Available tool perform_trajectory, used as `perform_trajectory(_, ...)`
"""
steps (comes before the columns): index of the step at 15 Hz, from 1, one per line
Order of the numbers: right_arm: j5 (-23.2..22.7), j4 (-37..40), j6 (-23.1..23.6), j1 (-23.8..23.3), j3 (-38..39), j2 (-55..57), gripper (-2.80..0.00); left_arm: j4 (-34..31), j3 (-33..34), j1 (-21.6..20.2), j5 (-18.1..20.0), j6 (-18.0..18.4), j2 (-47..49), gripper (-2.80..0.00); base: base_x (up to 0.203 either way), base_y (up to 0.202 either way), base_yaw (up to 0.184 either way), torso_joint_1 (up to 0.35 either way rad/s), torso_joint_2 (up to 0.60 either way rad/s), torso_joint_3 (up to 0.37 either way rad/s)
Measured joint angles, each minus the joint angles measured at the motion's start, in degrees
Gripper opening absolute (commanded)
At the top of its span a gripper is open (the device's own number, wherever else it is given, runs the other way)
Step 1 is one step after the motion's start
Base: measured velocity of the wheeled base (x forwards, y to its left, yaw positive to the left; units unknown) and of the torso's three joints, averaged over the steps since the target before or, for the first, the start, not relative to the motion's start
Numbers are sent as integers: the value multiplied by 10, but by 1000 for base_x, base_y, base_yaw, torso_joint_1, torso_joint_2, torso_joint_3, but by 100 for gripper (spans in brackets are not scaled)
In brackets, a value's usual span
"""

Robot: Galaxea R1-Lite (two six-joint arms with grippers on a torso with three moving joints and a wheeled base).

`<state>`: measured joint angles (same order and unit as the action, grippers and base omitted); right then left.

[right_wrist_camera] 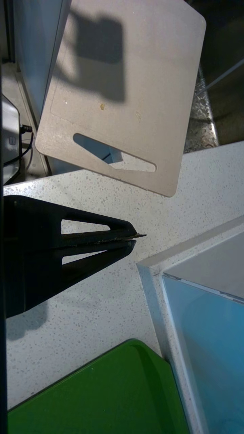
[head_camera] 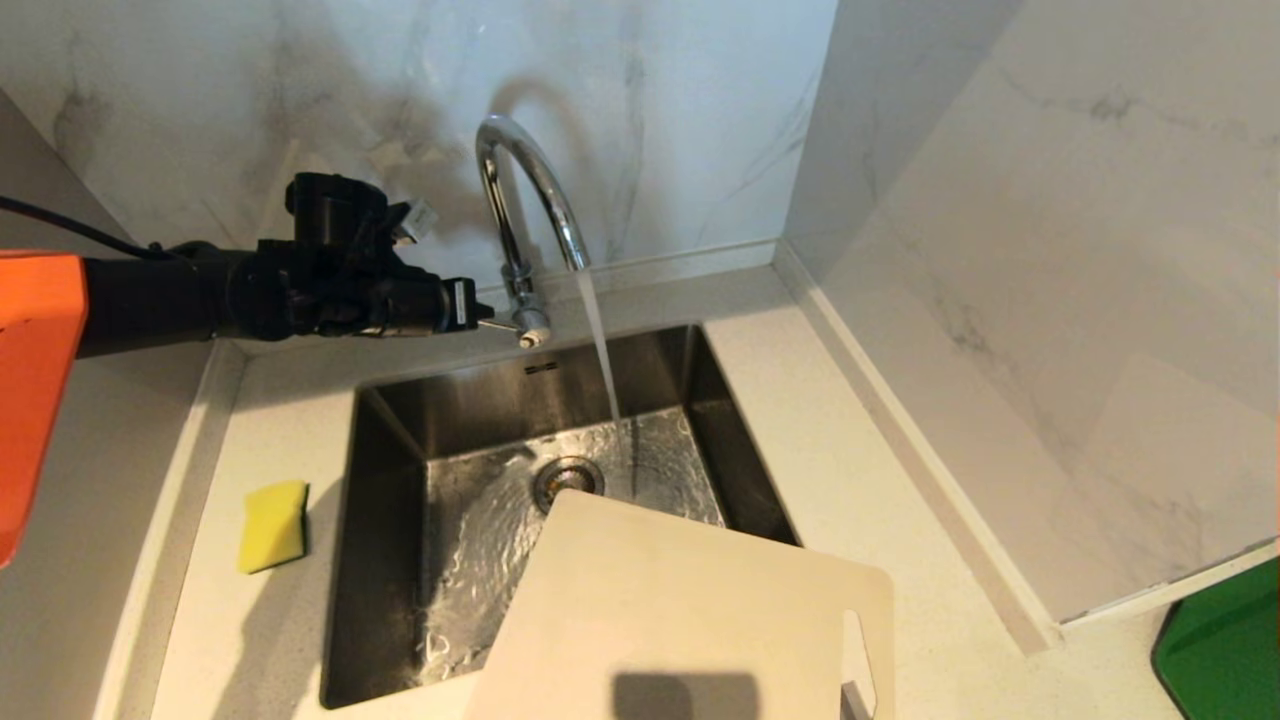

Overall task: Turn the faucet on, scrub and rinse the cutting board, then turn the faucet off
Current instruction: Turn off the tap

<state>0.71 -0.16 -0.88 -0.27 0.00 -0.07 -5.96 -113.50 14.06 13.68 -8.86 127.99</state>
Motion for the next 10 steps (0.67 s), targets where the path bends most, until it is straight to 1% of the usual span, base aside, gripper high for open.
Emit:
perform_trajectory(2, 0, 0, 0, 0, 0, 0, -280, -5, 0, 1, -7, 4, 0, -280, 0, 0, 0, 0, 0, 0)
perform_trajectory(4, 0, 0, 0, 0, 0, 0, -280, -5, 0, 0, -23, 7, 2, -280, 0, 0, 0, 0, 0, 0)
perform_trajectory(6, 0, 0, 0, 0, 0, 0, -280, -13, 0, 0, -26, 8, 4, -280, 0, 0, 0, 0, 0, 0)
perform_trajectory(10, 0, 0, 0, 0, 0, 0, -280, -19, -1, 0, -49, 9, 14, -280, 0, 0, 0, 0, 0, 0)
